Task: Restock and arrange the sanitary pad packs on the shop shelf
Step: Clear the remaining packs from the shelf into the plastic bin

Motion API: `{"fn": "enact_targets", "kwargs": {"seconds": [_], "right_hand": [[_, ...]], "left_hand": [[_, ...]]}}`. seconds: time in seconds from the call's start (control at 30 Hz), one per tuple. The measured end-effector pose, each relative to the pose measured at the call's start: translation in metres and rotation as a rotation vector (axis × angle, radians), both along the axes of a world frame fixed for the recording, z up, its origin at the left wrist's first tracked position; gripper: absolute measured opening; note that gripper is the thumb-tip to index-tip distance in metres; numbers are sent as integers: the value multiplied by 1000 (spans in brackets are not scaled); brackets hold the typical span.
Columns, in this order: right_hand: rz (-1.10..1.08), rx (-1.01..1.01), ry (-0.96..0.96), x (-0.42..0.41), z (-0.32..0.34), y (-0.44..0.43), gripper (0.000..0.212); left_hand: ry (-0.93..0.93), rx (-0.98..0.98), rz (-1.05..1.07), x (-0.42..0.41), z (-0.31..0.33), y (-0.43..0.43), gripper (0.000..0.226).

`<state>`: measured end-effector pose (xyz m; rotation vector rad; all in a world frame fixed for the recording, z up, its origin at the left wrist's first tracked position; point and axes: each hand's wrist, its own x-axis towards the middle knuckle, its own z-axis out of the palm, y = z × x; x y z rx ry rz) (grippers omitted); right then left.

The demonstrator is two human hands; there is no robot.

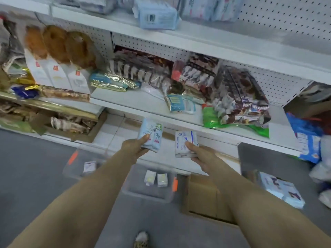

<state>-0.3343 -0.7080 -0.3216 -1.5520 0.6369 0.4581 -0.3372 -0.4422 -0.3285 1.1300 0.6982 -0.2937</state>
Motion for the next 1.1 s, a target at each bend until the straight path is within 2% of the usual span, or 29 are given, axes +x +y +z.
{"fn": "enact_targets", "kwargs": {"seconds": [0.17,0.37,0.47,0.5,0.57,0.67,0.8,0.93,1.03,1.1], "right_hand": [[21,-41,87,3,-80,15,55],[15,-26,209,5,-187,17,50],[8,-28,228,15,-240,15,69],[3,-33,235,18,-260,14,67],[9,-63,260,22,-302,13,50],[47,-94,327,24,-372,17,57],[71,-89,373,21,-461,27,29],[55,-74,415,14,-534,40,20],[30,-52,440,9,-575,46,16],[31,-56,457,8,-596,50,14]], "left_hand": [[133,149,-5,12,-75,11,34],[250,236,-1,23,-174,7,41],[234,210,26,30,-227,2,35],[232,196,24,33,-246,1,32],[233,172,13,35,-287,-4,31],[256,180,36,34,-351,-10,30],[269,152,103,31,-421,-15,28],[257,137,154,27,-483,-11,27],[260,131,143,23,-520,-7,32],[271,133,142,21,-542,-4,46]]}}
